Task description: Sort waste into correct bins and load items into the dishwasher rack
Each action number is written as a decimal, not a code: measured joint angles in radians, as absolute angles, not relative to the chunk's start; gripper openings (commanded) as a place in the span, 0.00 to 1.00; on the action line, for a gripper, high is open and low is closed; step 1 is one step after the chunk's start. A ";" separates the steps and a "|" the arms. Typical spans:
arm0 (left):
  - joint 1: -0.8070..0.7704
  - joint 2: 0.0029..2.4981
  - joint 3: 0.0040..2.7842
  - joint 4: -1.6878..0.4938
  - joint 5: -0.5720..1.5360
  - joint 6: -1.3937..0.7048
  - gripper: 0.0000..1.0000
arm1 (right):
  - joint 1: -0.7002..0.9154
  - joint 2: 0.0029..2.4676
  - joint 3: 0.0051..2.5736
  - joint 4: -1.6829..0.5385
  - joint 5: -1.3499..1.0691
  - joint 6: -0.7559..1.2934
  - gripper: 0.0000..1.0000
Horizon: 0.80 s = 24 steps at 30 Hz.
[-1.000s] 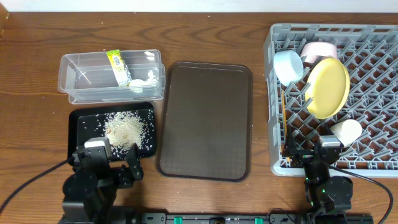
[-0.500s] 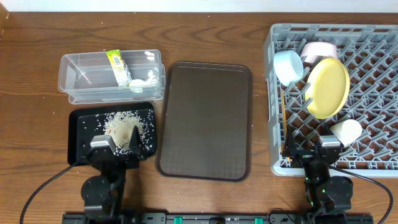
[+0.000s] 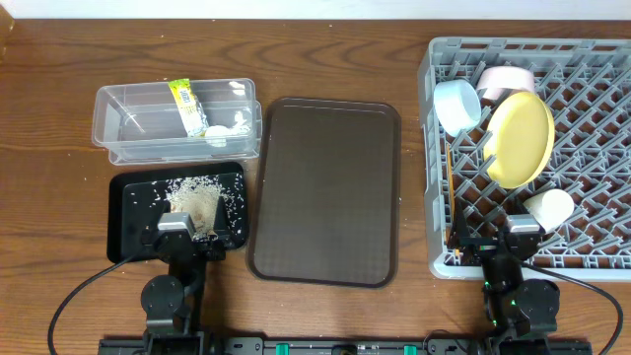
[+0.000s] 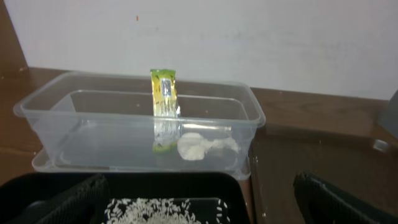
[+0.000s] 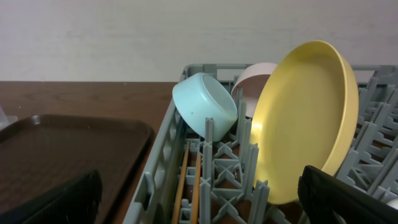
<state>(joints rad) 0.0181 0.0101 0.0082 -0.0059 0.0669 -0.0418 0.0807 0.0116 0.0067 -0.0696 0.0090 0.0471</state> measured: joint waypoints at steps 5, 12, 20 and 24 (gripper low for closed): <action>0.018 0.010 0.014 -0.019 0.074 -0.021 0.97 | 0.081 0.012 0.007 -0.070 0.009 0.047 0.99; 0.018 0.010 0.014 -0.019 0.076 -0.017 0.97 | 0.081 0.012 0.007 -0.070 0.009 0.047 0.99; 0.018 0.010 0.014 -0.019 0.076 -0.017 0.97 | 0.081 0.012 0.007 -0.070 0.009 0.047 0.99; 0.018 0.010 0.014 -0.019 0.076 -0.017 0.97 | 0.081 0.012 0.007 -0.070 0.009 0.047 0.99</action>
